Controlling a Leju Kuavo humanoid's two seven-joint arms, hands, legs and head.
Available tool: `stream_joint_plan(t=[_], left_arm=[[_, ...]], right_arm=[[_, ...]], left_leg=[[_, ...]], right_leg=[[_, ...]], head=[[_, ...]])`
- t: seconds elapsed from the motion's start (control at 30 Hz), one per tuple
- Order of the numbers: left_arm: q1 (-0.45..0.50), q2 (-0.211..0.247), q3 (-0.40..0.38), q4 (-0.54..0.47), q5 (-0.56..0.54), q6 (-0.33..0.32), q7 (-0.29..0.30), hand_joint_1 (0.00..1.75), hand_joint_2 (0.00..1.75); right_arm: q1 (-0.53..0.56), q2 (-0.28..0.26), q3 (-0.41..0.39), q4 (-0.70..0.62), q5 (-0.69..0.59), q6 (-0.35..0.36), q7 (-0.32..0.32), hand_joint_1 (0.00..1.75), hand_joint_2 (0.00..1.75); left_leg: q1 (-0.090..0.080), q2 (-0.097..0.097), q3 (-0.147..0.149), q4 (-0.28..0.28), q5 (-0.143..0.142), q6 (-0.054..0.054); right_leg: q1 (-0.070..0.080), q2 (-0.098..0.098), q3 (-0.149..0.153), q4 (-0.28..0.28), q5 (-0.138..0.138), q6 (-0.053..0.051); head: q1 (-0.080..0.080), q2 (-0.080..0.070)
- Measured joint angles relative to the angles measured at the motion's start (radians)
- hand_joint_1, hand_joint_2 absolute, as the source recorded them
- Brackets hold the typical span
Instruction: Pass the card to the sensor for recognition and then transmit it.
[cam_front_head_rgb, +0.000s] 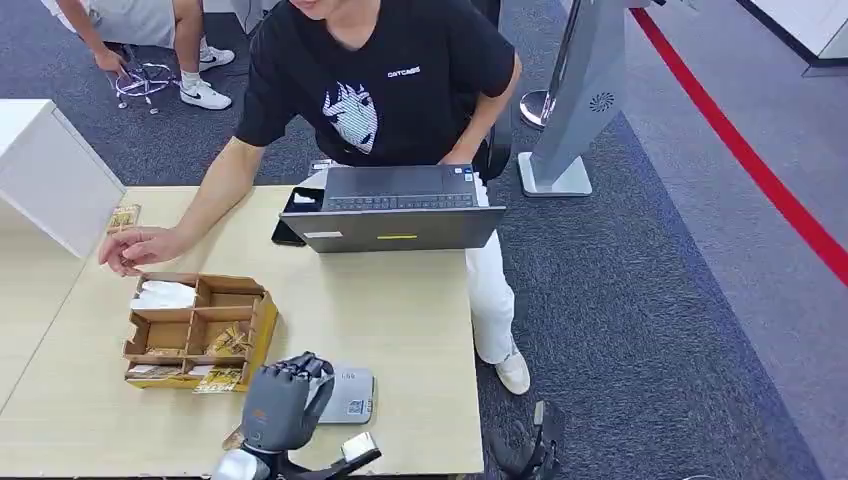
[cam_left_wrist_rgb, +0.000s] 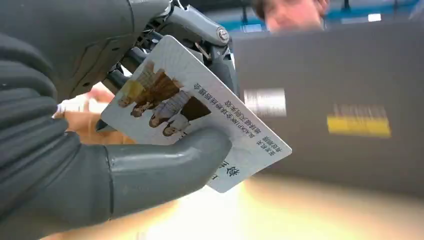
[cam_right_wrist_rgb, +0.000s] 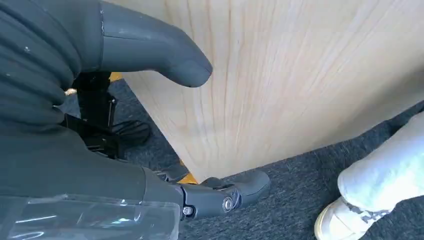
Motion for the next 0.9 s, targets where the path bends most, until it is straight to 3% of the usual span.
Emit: stream_joint_plan(t=[0.03, 0.1, 0.17, 0.3, 0.57, 0.7, 0.9], left_arm=[[0.0, 0.006, 0.001, -0.043, -0.033, 0.006, 0.002, 1.75, 1.75], [-0.068, 0.047, 0.048, -0.265, -0.054, -0.054, 0.021, 1.75, 1.75], [-0.108, 0.064, 0.075, -0.295, -0.016, -0.084, 0.019, 1.75, 1.75], [-0.17, 0.091, 0.128, -0.319, 0.017, -0.105, 0.005, 1.75, 1.75], [-0.188, 0.107, 0.152, -0.335, 0.019, -0.113, 0.014, 1.75, 1.75], [-0.281, 0.138, 0.193, -0.285, 0.054, -0.166, 0.034, 1.75, 1.75], [-0.354, 0.17, 0.258, -0.191, 0.076, -0.161, 0.023, 1.75, 1.75]], right_arm=[[0.0, 0.0, -0.003, 0.0, 0.014, 0.002, 0.001, 0.0, 1.75], [0.0, 0.0, -0.006, 0.0, 0.034, 0.01, 0.006, 0.0, 1.75], [-0.001, 0.002, -0.006, 0.0, 0.036, 0.01, 0.011, 0.0, 1.75], [-0.004, 0.006, -0.006, 0.0, 0.046, 0.01, 0.014, 0.0, 1.75], [-0.007, 0.01, -0.006, 0.0, 0.055, 0.012, 0.022, 0.0, 1.75], [-0.013, 0.014, -0.006, 0.0, 0.072, 0.011, 0.027, 0.0, 1.75], [-0.018, 0.018, -0.006, 0.0, 0.085, 0.013, 0.039, 0.0, 1.75]], left_leg=[[0.0, 0.0, 0.0, 0.0, 0.001, 0.0], [0.0, -0.001, 0.0, 0.0, 0.002, 0.0], [0.0, -0.001, 0.0, 0.0, 0.003, 0.0], [0.0, -0.001, 0.0, 0.0, 0.003, 0.001], [0.0, -0.001, -0.001, 0.0, 0.003, 0.001], [0.001, -0.002, -0.001, 0.0, 0.004, -0.001], [0.001, -0.002, -0.001, 0.0, 0.006, -0.001]], right_leg=[[0.0, 0.0, -0.001, 0.0, 0.001, 0.0], [0.0, 0.0, 0.0, 0.0, 0.001, 0.0], [0.0, 0.0, 0.0, 0.001, 0.001, 0.0], [0.0, 0.0, 0.0, 0.001, 0.002, 0.001], [0.0, -0.001, -0.001, 0.0, 0.002, 0.001], [0.0, -0.001, -0.001, 0.001, 0.003, 0.0], [0.001, -0.001, -0.002, 0.001, 0.004, -0.002]], head=[[0.0, 0.0], [0.0, 0.0], [0.0, 0.0], [-0.001, 0.0], [-0.001, 0.0], [-0.001, 0.0], [-0.001, 0.0]])
